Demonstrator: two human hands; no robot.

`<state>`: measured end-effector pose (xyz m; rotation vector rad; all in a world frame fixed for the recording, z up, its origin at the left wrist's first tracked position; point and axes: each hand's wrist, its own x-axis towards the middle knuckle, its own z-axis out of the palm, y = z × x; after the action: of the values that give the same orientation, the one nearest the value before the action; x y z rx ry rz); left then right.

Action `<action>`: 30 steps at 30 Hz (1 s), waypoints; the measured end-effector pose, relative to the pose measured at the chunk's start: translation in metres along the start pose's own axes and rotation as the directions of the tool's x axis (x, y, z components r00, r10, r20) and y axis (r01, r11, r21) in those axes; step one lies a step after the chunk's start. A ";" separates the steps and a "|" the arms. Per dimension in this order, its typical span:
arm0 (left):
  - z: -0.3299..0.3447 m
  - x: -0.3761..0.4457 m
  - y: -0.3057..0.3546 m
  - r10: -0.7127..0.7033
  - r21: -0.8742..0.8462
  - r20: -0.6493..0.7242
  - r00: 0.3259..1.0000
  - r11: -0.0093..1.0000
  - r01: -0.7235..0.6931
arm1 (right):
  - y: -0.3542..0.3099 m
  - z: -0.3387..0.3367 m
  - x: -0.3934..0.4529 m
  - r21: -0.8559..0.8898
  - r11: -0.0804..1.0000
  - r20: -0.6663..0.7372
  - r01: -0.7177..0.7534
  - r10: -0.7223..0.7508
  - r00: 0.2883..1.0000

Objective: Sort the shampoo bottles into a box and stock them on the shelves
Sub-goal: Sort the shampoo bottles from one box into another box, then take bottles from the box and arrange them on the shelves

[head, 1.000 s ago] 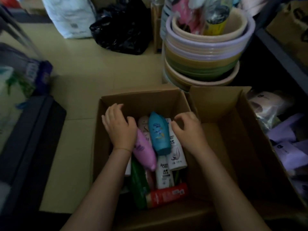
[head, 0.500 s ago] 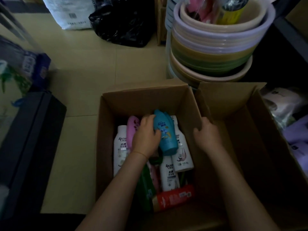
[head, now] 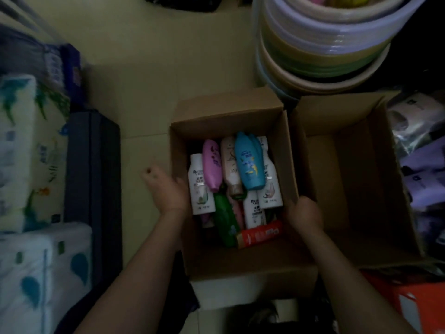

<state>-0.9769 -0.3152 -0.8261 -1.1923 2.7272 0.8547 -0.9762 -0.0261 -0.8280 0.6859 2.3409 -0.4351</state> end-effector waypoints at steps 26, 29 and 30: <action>-0.071 0.008 -0.047 -0.209 0.379 0.598 0.774 0.925 -0.043 | -0.023 -0.043 -0.024 -0.012 0.997 0.125 0.080 -0.078 0.989; -0.108 -0.016 -0.047 -0.214 0.342 0.601 0.770 0.940 -0.007 | -0.025 -0.064 -0.053 -0.052 0.992 0.141 0.111 -0.103 0.985; -0.122 -0.026 -0.045 -0.214 0.326 0.602 0.769 0.945 0.007 | -0.024 -0.072 -0.065 -0.069 0.991 0.149 0.118 -0.107 0.983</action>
<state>-0.9066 -0.3843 -0.7375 -0.7972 2.1058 0.6287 -0.9834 -0.0352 -0.7290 0.4709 2.2526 -0.4274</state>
